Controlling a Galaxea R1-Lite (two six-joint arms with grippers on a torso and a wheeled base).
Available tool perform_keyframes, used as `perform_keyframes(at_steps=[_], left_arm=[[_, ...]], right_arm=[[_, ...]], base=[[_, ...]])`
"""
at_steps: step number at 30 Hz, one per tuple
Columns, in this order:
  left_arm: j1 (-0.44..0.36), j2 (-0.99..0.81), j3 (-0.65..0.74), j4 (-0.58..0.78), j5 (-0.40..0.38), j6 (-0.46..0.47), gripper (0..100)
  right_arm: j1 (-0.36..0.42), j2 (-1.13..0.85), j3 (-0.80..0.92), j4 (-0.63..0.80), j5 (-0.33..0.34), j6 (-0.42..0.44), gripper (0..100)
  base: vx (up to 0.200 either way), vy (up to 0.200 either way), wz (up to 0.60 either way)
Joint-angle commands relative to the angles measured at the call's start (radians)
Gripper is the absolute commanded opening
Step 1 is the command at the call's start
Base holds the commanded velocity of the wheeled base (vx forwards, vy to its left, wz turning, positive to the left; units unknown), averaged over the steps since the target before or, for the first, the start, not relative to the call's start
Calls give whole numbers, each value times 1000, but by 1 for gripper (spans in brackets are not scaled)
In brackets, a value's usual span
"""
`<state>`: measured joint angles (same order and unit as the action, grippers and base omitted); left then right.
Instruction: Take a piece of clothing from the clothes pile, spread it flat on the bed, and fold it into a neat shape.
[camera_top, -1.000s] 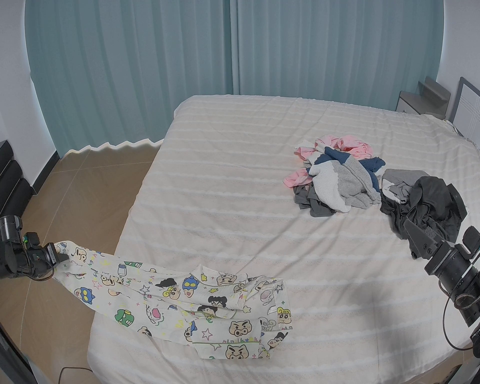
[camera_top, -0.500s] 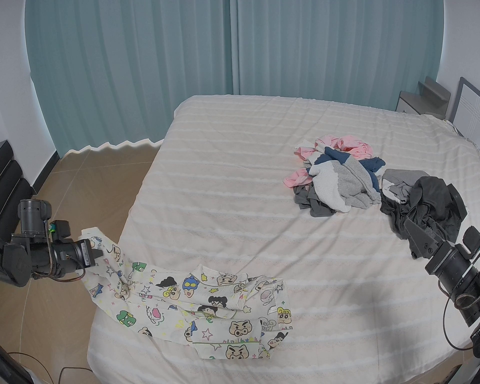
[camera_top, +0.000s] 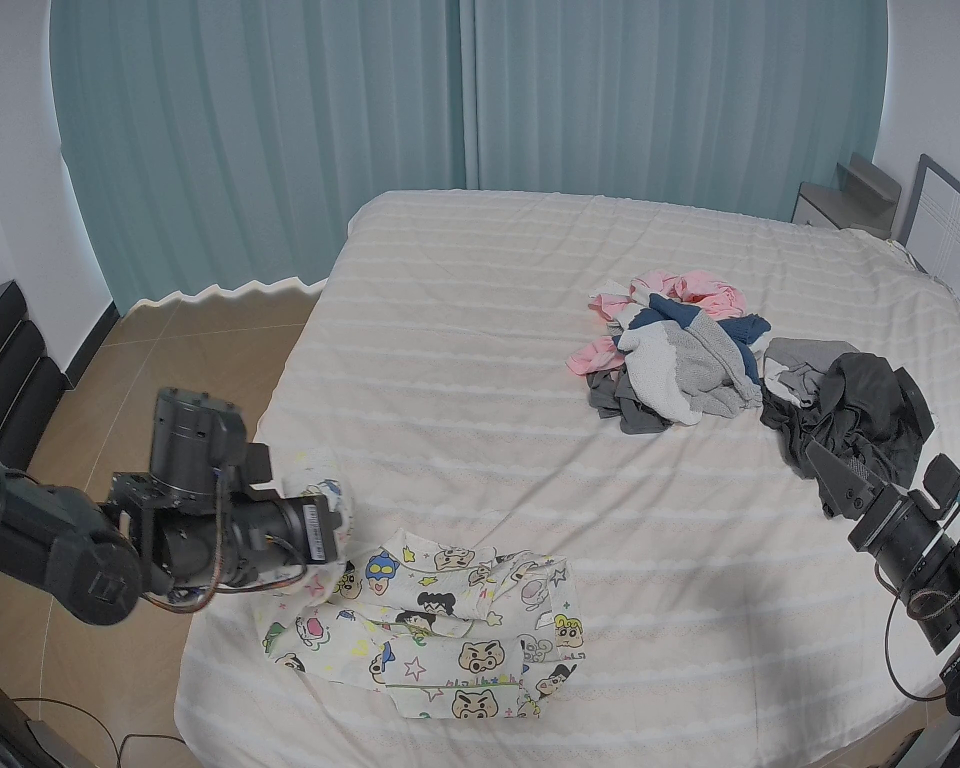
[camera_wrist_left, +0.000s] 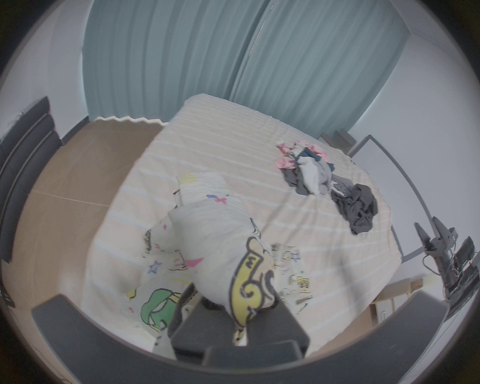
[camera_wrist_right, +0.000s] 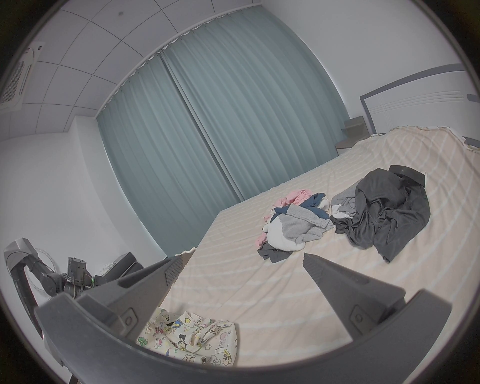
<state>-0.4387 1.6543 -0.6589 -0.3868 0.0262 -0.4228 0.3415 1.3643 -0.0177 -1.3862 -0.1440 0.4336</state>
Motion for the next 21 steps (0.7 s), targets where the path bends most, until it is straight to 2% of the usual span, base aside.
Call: perform_keyframes(at_steps=[1, 7, 17, 21], left_arm=[[-161, 148, -30, -90, 57, -94, 0], [-241, 226, -36, -202, 69, -146, 0], [-311, 305, -107, -238, 69, -235, 0], [-331, 314, -120, -238, 67, -243, 0]], right_arm=[[1, -4, 18, 38, 1, 0, 100], [1, -4, 18, 42, 1, 0, 100], [1, -2, 18, 42, 1, 0, 100], [1, -2, 18, 44, 1, 0, 100]], base=[[0, 0, 0], [0, 0, 0], [0, 0, 0], [0, 0, 0]])
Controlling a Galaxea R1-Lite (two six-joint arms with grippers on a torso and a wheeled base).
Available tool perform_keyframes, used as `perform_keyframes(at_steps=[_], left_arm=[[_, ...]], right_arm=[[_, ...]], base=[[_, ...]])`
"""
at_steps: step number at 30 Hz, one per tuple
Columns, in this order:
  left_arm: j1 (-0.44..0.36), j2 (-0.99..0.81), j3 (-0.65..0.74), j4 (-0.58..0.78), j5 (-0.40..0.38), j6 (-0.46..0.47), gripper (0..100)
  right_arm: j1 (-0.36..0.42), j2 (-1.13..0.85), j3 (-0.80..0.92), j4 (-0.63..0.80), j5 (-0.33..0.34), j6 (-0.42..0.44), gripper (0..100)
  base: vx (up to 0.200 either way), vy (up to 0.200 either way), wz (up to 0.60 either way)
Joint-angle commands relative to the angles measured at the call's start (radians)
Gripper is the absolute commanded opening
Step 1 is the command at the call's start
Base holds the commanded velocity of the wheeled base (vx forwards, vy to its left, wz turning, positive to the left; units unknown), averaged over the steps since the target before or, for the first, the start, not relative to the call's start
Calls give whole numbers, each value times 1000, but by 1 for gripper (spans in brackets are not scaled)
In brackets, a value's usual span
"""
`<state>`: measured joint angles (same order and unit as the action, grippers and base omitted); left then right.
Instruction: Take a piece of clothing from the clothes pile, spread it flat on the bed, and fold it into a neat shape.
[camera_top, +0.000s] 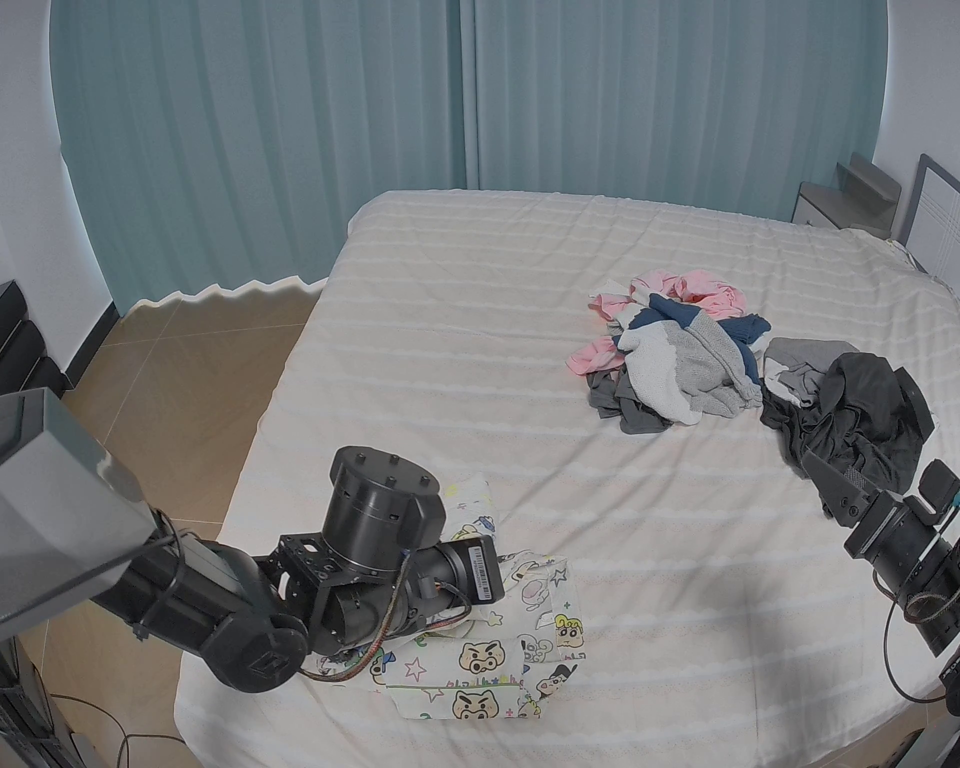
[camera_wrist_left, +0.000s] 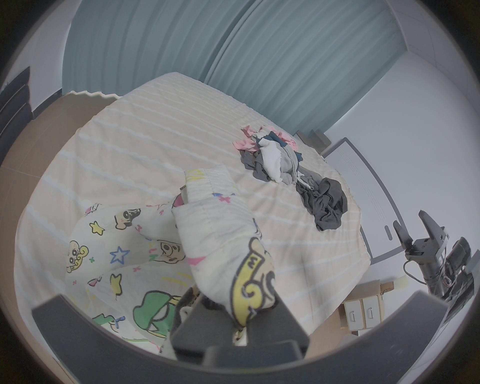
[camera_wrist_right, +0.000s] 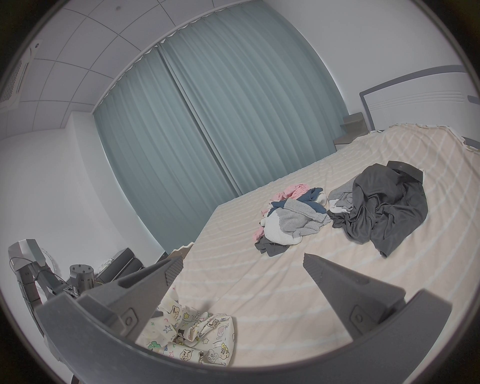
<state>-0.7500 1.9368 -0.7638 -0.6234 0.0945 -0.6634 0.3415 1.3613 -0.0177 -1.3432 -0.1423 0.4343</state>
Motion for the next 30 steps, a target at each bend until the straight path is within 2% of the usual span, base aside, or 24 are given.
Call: perform_keyframes(at_steps=[1, 2, 8, 15, 18, 21, 23, 25, 30], left_arm=[[-26, 34, -15, -1, -1, -2, 0], [-32, 40, -17, -2, -1, -2, 100], [-35, 67, -32, -45, 13, -2, 100], [-31, 51, -43, -99, 70, -12, 100], [-12, 2, -48, -107, 97, -12, 100], [29, -82, -15, -102, 93, -15, 100], [81, -197, 98, -102, 67, -18, 100], [133, -294, 218, -102, 2, -18, 100], [379, -504, 474, -104, -219, -16, 100]], right_arm=[[1, 1, 18, -1, 0, 0, 100], [1, 1, 18, 1, 0, 0, 100], [1, -1, 18, -1, 0, 0, 100], [2, 1, 18, 1, 0, 0, 100], [4, 1, 18, 1, -2, 0, 100], [8, 1, 18, 1, -2, 1, 100], [25, -1, 18, 2, -3, 27, 100], [73, 7, 18, 2, -3, 60, 100], [218, 142, -10, 32, -3, 69, 100]], base=[[0, 0, 0], [0, 0, 0], [0, 0, 0], [0, 0, 0], [0, 0, 0], [0, 0, 0], [0, 0, 0], [0, 0, 0], [0, 0, 0]])
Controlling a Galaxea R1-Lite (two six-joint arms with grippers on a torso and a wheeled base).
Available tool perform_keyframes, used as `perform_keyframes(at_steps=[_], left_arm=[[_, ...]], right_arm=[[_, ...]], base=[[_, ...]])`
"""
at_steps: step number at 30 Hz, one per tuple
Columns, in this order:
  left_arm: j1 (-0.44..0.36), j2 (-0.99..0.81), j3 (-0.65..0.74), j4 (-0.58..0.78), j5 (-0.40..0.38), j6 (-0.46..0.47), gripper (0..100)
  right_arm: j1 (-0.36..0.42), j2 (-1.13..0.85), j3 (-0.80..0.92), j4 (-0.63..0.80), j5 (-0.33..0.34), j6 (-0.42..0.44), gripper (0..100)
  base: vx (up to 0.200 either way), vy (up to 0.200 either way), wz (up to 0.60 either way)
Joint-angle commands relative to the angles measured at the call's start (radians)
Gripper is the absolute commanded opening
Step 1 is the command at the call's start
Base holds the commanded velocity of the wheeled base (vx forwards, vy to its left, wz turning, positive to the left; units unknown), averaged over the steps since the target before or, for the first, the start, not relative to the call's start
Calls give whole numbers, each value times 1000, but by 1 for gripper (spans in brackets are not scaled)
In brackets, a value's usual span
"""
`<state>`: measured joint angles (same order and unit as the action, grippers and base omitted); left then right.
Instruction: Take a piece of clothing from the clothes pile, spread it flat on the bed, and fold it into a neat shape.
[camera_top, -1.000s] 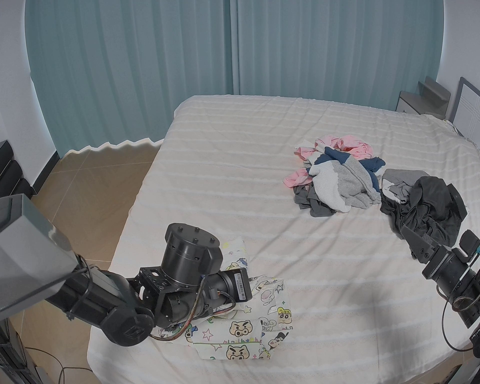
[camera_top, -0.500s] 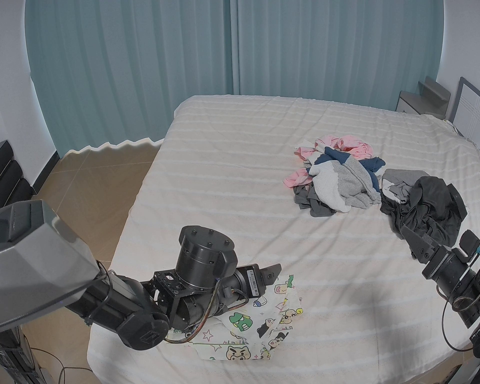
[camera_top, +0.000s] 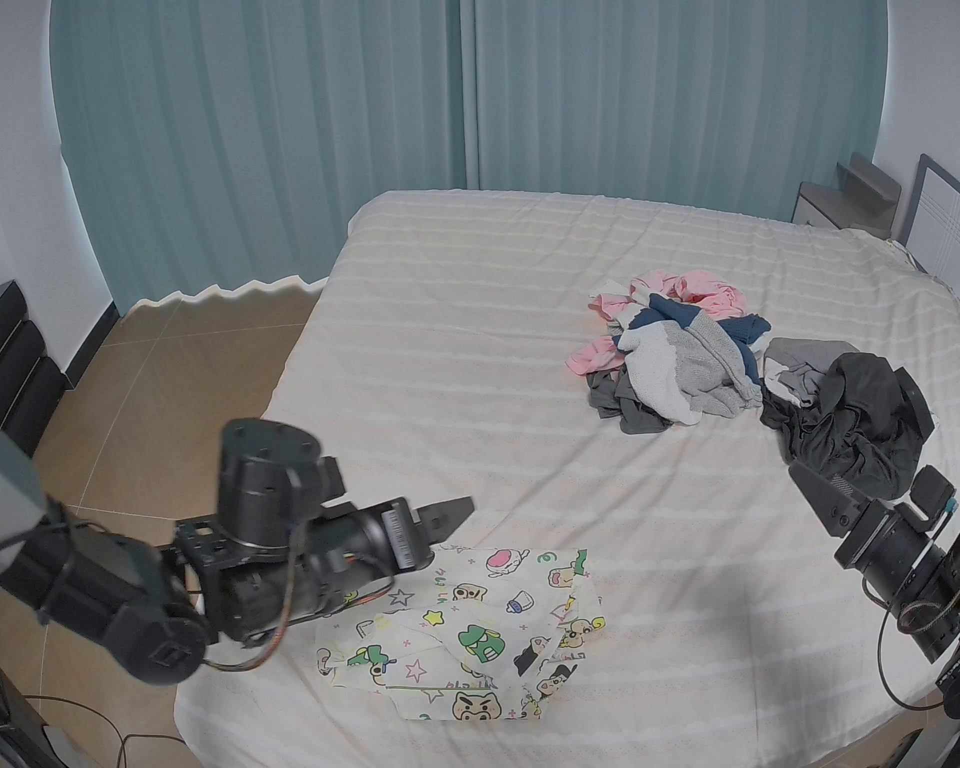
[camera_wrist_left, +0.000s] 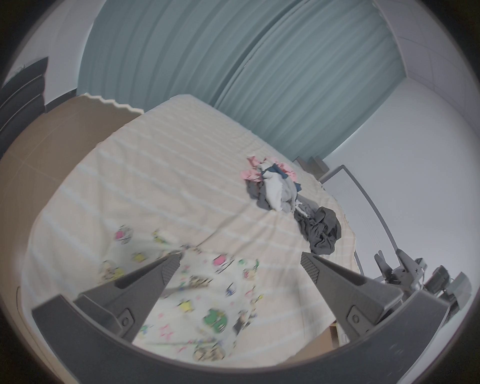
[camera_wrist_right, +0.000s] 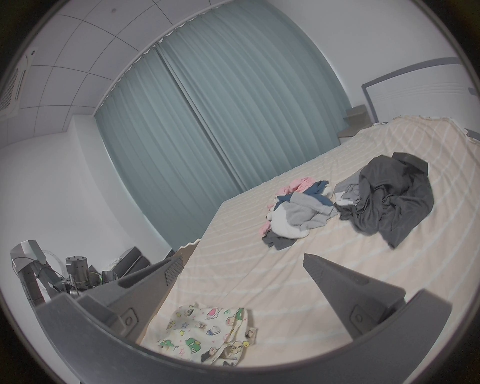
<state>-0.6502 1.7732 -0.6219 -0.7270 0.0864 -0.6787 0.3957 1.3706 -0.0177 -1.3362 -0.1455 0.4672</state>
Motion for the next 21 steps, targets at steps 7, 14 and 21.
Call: perform_keyframes(at_steps=[7, 14, 21], left_arm=[[549, -460, 484, -3, -461, 1, 100], [695, -486, 562, -5, -628, -25, 100], [696, -479, 565, -3, -649, -71, 100]], right_arm=[[193, 338, -88, 25, 66, 41, 100], [336, 702, -277, 23, 126, 172, 100], [436, 866, -358, 25, 127, 254, 100]], base=[[0, 0, 0], [0, 0, 0], [0, 0, 0]])
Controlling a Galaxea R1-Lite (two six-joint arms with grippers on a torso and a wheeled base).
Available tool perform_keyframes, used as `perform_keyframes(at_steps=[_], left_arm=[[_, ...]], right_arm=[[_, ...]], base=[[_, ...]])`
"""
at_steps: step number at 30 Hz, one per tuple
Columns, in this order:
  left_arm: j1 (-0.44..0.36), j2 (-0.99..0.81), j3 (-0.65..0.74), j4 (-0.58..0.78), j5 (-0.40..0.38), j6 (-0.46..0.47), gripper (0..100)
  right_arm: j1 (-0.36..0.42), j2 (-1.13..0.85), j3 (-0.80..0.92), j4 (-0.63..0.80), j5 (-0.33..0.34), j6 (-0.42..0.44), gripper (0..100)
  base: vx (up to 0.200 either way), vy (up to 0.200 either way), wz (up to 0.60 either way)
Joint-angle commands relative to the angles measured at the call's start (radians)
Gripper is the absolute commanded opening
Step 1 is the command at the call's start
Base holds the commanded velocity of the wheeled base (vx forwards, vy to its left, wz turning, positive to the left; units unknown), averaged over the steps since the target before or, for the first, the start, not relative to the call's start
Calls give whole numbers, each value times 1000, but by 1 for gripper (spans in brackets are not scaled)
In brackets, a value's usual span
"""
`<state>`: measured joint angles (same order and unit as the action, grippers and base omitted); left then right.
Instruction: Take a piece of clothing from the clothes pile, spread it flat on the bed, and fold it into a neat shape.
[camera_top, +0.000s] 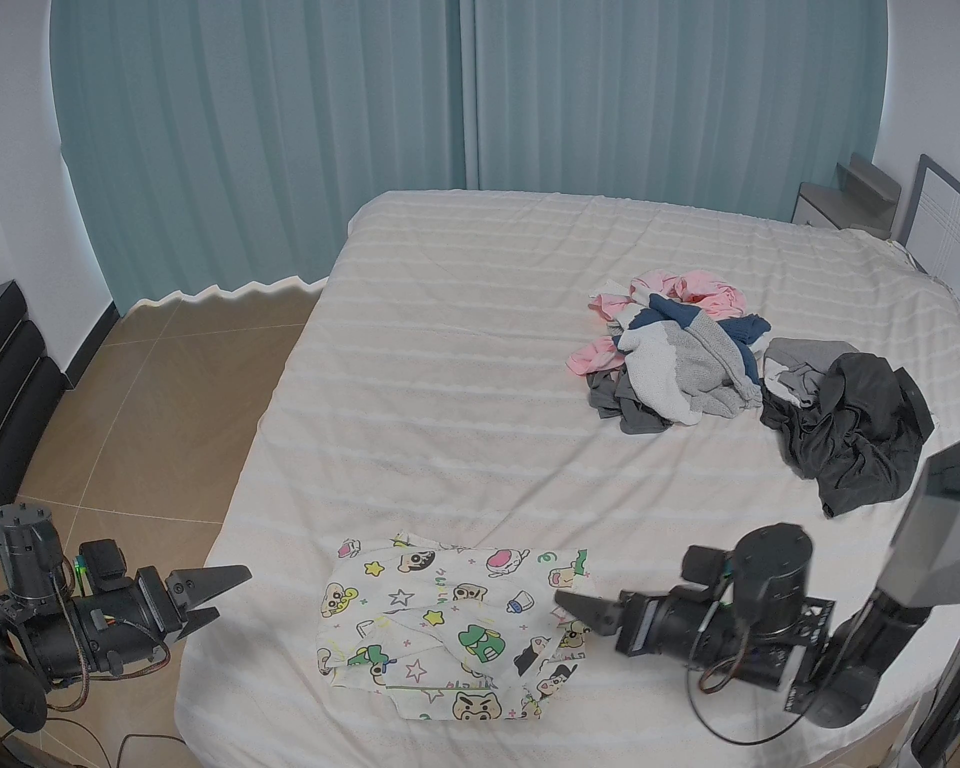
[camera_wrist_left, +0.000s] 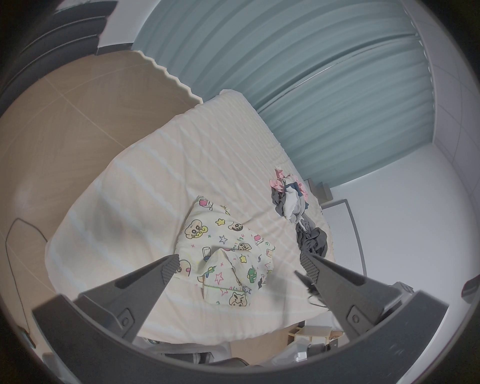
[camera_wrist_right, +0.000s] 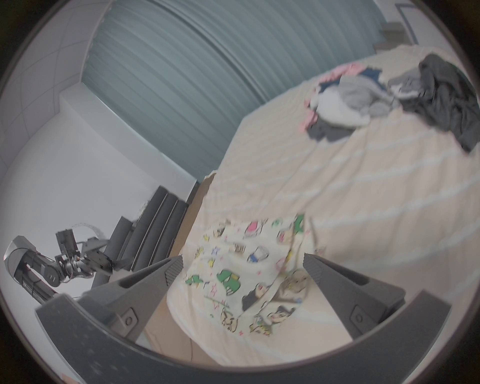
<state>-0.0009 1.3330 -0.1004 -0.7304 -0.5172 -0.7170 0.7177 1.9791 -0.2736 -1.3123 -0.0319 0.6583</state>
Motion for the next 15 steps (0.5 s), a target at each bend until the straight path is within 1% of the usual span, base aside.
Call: perform_keyframes(at_steps=[1, 5, 15], left_arm=[[45, -28, 44, 0, -52, -33, 100], [48, 18, 42, -6, -69, -33, 100], [50, 29, 45, -20, -69, -33, 100]], right_arm=[[123, 267, -102, -1, 14, 66, 100], [169, 268, -119, -1, 14, 113, 100], [192, 334, -167, -10, 7, 119, 100]], base=[[0, 0, 0], [0, 0, 0], [0, 0, 0]])
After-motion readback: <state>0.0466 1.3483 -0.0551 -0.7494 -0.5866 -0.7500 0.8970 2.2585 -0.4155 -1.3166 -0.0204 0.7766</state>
